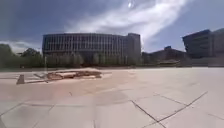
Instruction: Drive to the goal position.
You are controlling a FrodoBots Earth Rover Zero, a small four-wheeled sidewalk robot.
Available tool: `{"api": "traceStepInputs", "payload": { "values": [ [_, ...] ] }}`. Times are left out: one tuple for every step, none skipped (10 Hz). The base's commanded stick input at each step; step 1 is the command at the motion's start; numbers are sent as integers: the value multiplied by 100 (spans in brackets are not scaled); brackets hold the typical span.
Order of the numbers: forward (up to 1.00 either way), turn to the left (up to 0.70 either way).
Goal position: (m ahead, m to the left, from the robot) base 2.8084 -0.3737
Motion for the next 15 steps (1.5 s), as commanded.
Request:
{"api": "traceStepInputs", "payload": {
  "values": [
    [70, 0],
    [70, 0],
    [70, 0],
    [70, 0],
    [70, 0],
    [70, 0],
    [70, 0],
    [70, -29],
    [70, -35],
    [70, -27],
    [70, -15],
    [70, -3],
    [70, 0],
    [70, 0],
    [70, 0]
  ]
}}
